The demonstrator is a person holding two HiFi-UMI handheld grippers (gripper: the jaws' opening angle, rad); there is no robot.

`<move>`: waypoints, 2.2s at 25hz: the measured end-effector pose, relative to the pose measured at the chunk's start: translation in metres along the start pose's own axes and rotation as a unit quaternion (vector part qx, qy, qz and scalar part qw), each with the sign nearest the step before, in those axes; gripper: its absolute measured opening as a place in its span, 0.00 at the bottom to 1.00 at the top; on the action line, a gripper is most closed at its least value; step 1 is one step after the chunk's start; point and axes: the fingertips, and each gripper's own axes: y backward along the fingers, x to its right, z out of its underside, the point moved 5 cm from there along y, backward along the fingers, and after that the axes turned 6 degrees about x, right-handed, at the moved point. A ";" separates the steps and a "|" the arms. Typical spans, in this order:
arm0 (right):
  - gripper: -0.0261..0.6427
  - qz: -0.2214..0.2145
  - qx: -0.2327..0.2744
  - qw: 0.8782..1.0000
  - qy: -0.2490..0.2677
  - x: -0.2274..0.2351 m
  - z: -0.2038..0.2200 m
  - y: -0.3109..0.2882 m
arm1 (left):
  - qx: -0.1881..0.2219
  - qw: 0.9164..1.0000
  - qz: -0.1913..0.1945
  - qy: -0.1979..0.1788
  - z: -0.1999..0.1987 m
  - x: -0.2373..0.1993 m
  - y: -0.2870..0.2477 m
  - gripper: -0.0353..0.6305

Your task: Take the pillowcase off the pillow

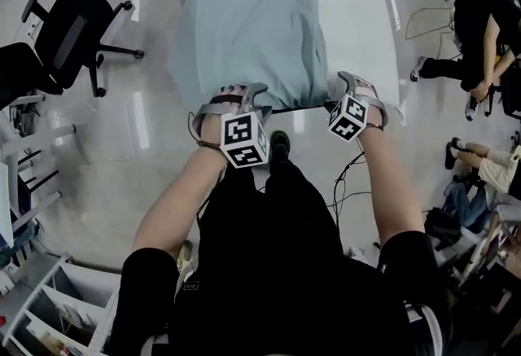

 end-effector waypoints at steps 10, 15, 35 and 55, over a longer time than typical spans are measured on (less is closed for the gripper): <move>0.30 -0.014 0.075 0.995 0.068 0.026 0.008 0.002 | -0.121 0.988 -0.087 -0.041 -0.019 0.008 -0.060 0.24; 0.26 -0.057 0.135 0.989 0.025 0.071 -0.022 0.046 | -0.106 0.986 -0.114 0.061 -0.036 -0.002 -0.023 0.39; 0.24 -0.109 0.148 0.982 0.049 0.087 -0.025 0.061 | -0.176 0.974 -0.138 0.026 0.011 -0.011 0.033 0.07; 0.23 -0.078 0.134 0.988 -0.008 0.065 -0.027 0.072 | -0.225 0.949 -0.215 0.059 0.111 0.013 0.061 0.25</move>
